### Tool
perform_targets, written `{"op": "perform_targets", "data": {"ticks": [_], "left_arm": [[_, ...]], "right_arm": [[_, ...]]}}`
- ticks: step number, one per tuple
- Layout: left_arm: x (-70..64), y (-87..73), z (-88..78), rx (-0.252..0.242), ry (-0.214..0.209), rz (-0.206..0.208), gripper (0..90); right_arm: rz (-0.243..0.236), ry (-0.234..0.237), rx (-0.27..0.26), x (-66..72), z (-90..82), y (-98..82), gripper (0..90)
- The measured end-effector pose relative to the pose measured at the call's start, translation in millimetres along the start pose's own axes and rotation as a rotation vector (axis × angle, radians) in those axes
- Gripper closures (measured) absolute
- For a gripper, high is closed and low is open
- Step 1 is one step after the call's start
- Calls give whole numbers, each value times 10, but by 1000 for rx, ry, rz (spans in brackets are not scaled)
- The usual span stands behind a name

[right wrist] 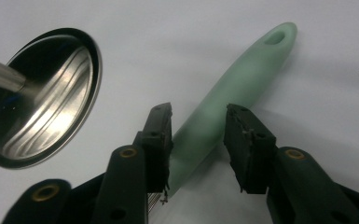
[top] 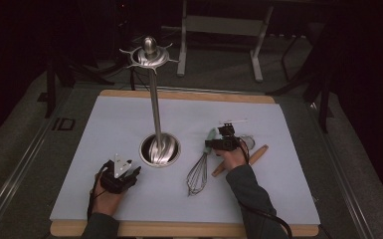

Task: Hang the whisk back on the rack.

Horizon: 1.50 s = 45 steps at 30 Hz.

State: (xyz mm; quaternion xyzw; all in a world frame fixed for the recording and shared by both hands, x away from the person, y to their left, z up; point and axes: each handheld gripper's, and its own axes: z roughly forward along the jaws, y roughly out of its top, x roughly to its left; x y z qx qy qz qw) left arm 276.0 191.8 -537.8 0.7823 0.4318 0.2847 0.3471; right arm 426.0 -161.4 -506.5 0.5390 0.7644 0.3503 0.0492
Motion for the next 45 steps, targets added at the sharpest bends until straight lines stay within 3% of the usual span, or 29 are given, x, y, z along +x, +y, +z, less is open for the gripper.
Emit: {"op": "perform_targets", "data": {"ticks": [2, 5, 12, 16, 23, 33, 37, 40, 45], "left_arm": [[-6, 0, -1, -1, 3, 1, 571], [-20, 3, 0, 0, 4, 7, 570], [-34, 4, 11, 5, 3, 14, 569], [-38, 4, 4, 1, 4, 13, 569], [-35, 10, -8, -8, 5, 5, 568], [-48, 15, -2, -5, 6, 9, 568], [-51, 13, 8, -1, 6, 10, 565], [-58, 15, 10, 0, 8, 13, 564], [-54, 13, 13, 0, 8, 11, 564]], "right_arm": [[-23, 13, 25, 52, 1, 13, 633], [-22, 45, 40, 69, 14, 22, 628], [-13, 46, 37, 111, 66, 33, 589], [36, 51, 28, 116, 118, 34, 558], [47, 53, 11, 182, 180, 32, 543], [88, 106, 42, 204, 277, 72, 530], [57, 144, 71, 215, 309, 102, 537], [28, 209, 159, 258, 367, 100, 546], [-40, 210, 175, 374, 354, 57, 565]]}}
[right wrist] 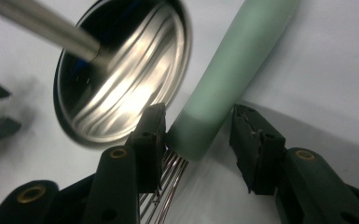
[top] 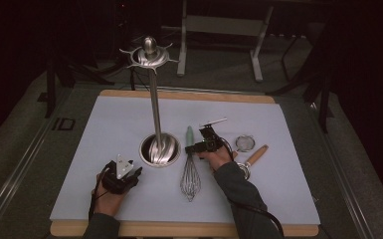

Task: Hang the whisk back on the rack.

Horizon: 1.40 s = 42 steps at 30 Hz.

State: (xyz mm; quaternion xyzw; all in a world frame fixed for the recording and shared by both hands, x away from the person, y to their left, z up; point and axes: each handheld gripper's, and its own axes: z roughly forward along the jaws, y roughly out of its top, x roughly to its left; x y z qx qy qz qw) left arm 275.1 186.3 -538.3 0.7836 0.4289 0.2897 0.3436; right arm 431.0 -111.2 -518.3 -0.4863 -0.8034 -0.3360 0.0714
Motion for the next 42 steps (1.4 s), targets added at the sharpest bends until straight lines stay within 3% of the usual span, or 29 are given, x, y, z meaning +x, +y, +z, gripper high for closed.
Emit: {"op": "perform_targets", "data": {"ticks": [4, 7, 10, 13, 18, 25, 28, 32, 40, 42], "left_arm": [[3, -1, -1, 0, 1, 0, 564], [5, -2, 3, 3, 3, 1, 564], [3, -5, 13, 4, 4, -1, 563], [8, -8, 7, 2, 11, 4, 563], [38, -20, 7, 0, 21, -3, 564], [62, -26, -14, -8, 30, -12, 564], [66, -28, -10, -5, 30, -14, 564], [61, -26, -9, -4, 31, -10, 563], [67, -26, -17, -8, 32, -12, 564], [75, -28, -20, -11, 35, -19, 564]], "right_arm": [[-42, 11, 37, 25, -50, -12, 595], [-96, -8, 78, 62, -95, -12, 626], [-109, -18, 95, 81, -104, 21, 631], [-86, -41, 98, 116, -50, 70, 619], [-33, -17, 100, 127, 79, 119, 616], [-14, -77, 85, 229, 168, 223, 595], [3, -67, 65, 228, 172, 243, 559], [30, -74, 65, 202, 206, 263, 583], [29, -117, 82, 271, 245, 300, 635], [52, -97, 82, 264, 243, 295, 653]]}}
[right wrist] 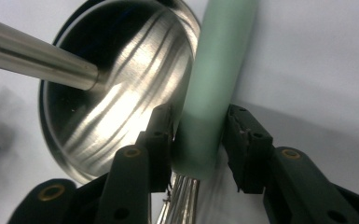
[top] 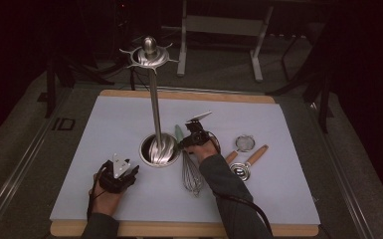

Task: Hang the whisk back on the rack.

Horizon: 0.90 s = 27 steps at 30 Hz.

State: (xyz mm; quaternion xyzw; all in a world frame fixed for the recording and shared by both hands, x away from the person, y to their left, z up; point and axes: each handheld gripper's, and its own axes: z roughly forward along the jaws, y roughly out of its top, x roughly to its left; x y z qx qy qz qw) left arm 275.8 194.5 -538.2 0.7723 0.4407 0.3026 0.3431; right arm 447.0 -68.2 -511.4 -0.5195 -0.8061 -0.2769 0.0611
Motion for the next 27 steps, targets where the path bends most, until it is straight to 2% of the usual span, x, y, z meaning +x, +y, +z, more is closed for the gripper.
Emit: {"op": "perform_targets", "data": {"ticks": [4, 6, 8, 9, 12, 16, 27], "left_arm": [[17, -2, -6, -3, 6, -6, 564], [21, -4, -6, -4, 9, -7, 563], [22, -5, -7, -5, 10, -8, 563], [28, -7, -8, -3, 13, -9, 564], [40, -10, -11, -5, 17, -16, 564], [77, -21, -14, -12, 21, -33, 564], [138, -47, -10, -13, 30, -62, 564]], "right_arm": [[7, 13, -2, 6, -39, -18, 697], [-24, -32, -3, 33, -77, -27, 698], [-20, -24, -6, 32, -102, -32, 698], [-30, -13, -32, 20, -192, -52, 698], [-35, 0, -52, 15, -278, -69, 698], [-43, 49, -99, -4, -438, -102, 698], [-119, 88, -190, 0, -738, -271, 698]]}}
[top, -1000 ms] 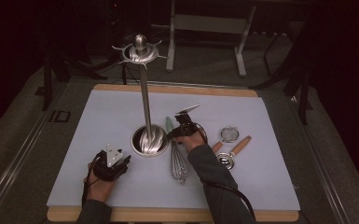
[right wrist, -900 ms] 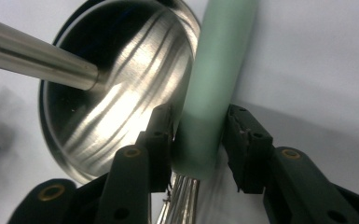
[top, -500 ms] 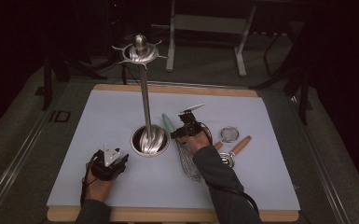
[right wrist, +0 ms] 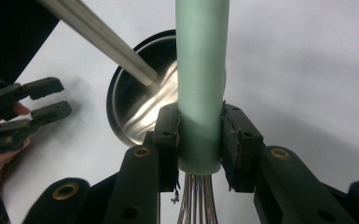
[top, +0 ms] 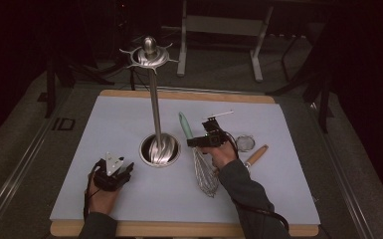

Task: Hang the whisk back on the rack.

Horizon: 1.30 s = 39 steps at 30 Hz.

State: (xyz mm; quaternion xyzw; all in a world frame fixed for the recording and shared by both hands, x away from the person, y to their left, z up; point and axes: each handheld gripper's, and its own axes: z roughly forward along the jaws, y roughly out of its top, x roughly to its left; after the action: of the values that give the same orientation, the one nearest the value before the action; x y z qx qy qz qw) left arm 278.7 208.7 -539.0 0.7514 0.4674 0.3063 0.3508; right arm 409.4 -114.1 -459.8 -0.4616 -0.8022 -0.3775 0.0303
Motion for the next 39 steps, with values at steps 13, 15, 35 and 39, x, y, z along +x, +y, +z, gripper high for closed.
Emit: {"op": "perform_targets", "data": {"ticks": [13, 15, 35, 39], "left_arm": [[49, -2, 20, 18, -10, -43, 553], [73, -10, 10, 5, -19, -67, 550], [-2, 3, 34, 33, 11, -1, 546], [-8, 3, 35, 33, 14, 4, 546]], "right_arm": [[-49, 14, -62, 64, -216, -43, 697], [-49, 15, -69, 70, -236, -49, 698], [-167, 62, -146, 196, -392, -84, 698], [-205, 80, -187, 233, -431, -82, 698]]}}
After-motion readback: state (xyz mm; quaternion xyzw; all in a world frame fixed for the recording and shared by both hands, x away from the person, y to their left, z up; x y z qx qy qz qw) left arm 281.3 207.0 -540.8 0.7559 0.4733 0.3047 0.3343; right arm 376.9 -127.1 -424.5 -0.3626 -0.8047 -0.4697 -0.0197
